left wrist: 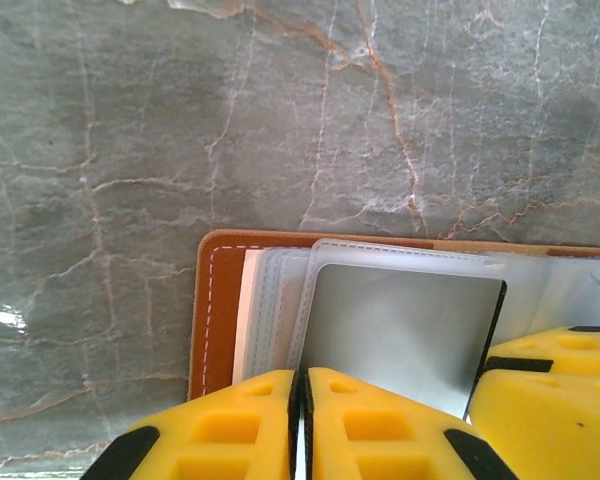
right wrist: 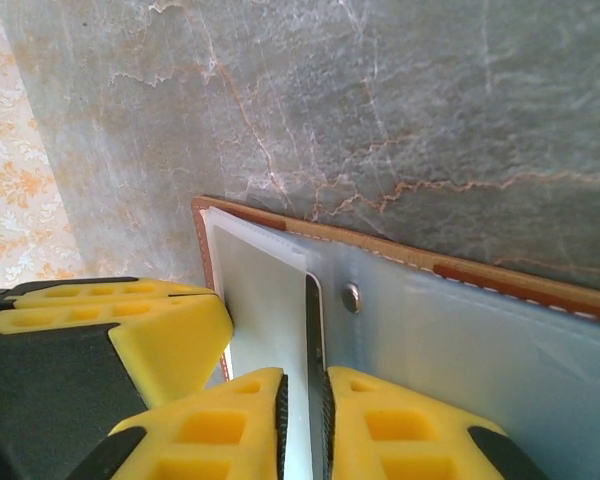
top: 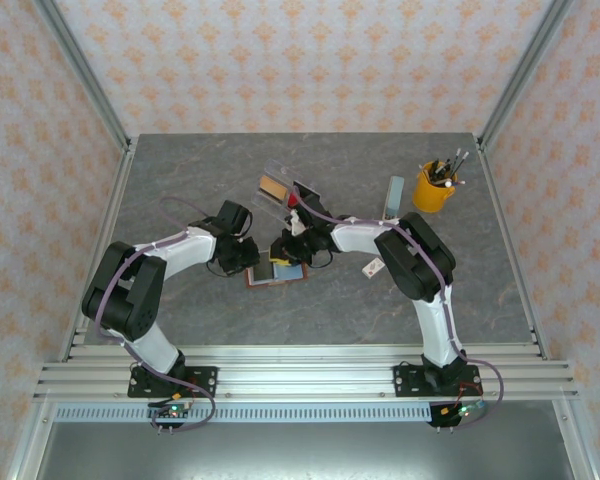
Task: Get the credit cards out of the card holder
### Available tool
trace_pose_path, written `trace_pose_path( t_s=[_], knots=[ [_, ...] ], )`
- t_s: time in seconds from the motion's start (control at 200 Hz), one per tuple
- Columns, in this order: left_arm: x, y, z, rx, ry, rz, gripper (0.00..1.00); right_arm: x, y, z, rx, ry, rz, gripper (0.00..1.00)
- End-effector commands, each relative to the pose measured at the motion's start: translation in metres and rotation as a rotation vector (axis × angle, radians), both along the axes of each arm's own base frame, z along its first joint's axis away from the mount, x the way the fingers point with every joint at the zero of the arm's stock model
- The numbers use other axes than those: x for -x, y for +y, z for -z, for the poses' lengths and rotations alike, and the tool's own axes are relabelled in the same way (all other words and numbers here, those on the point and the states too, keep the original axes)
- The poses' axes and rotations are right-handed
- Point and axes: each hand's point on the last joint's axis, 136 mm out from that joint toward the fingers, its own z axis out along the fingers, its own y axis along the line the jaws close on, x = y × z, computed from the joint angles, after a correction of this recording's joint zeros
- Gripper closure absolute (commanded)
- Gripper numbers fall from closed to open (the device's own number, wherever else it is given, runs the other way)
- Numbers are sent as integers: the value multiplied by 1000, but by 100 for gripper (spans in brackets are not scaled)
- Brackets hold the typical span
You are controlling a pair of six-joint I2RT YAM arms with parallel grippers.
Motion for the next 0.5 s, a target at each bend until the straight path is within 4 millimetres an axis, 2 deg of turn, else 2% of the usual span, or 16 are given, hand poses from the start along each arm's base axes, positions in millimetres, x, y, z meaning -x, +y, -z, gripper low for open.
trace_pose_path(
  t_s=[0.0,0.16,0.32,0.495],
  knots=[
    [10,6,15,-39,57,15,87,2,12,-15,-93,-19,-22,83],
    [10,9,16,-46,59,13,87,0,6,-22,-110,-38,-6,88],
    [11,9,17,-42,63,15,87,0,4,-20,-110,-45,-6,97],
    [11,11,17,-48,63,15,86,-2,-3,-17,-83,-63,13,100]
  ],
)
